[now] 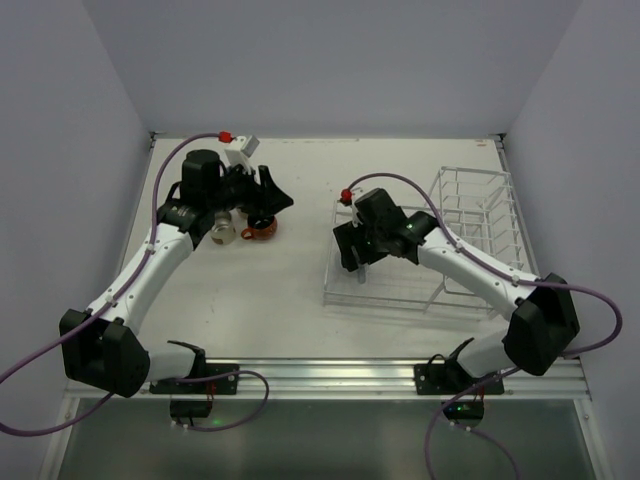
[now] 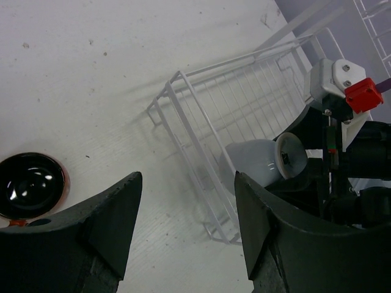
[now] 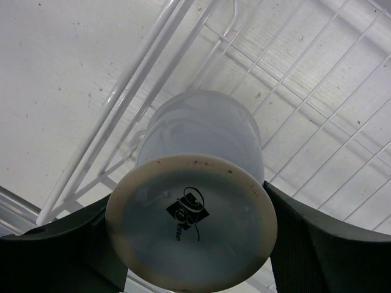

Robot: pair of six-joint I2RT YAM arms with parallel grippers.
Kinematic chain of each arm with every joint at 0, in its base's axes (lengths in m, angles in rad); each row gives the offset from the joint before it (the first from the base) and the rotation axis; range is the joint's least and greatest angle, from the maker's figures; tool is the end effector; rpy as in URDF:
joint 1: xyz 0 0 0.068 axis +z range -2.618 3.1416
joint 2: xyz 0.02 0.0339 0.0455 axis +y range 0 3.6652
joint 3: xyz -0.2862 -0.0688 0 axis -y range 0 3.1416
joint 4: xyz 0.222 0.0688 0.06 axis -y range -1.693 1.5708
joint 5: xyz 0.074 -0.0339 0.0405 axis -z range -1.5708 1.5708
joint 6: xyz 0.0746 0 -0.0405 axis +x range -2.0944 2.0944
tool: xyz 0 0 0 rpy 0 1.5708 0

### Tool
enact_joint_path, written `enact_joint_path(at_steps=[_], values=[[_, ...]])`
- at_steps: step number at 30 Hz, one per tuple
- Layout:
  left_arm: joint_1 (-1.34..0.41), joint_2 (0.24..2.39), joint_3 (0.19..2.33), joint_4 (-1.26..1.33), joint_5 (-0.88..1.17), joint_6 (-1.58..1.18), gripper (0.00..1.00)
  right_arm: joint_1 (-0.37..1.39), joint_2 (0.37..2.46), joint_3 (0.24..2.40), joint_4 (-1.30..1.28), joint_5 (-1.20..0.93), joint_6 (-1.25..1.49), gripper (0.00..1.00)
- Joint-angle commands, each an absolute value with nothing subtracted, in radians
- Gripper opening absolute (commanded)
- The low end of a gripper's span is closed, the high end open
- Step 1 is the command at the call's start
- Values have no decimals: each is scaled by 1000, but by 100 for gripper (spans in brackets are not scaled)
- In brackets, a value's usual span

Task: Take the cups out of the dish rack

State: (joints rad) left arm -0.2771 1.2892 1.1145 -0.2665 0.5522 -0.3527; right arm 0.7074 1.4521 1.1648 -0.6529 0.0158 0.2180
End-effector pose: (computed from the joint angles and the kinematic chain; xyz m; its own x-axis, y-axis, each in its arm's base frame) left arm 0.2719 -0.1180 0.3502 -0.6235 -0.1284 -0.7712 0.5048 0.6871 -0.5226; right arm 0.2315 0.1964 0.2723 -0.7384 -0.3468 -0.5784 -0.4947 0.8614 0.1151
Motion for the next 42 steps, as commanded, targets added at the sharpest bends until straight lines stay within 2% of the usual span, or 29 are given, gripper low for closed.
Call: enact_joint_path(at_steps=[1, 20, 29, 36, 42], values=[[-279, 1258, 1104, -215, 601, -374, 66, 696, 1365, 1143, -540, 18, 276, 0], [-279, 1206, 1034, -35, 868, -548, 65, 561, 1164, 1135, -454, -49, 432, 0], [-281, 1209, 872, 397, 1084, -825, 63, 491, 1121, 1184, -430, -104, 540, 0], [-304, 1227, 789, 750, 1123, -1063, 63, 462, 1112, 1210, -411, -140, 626, 0], [-374, 1258, 795, 816, 1089, -1103, 64, 454, 1088, 1216, -377, -161, 699, 0]])
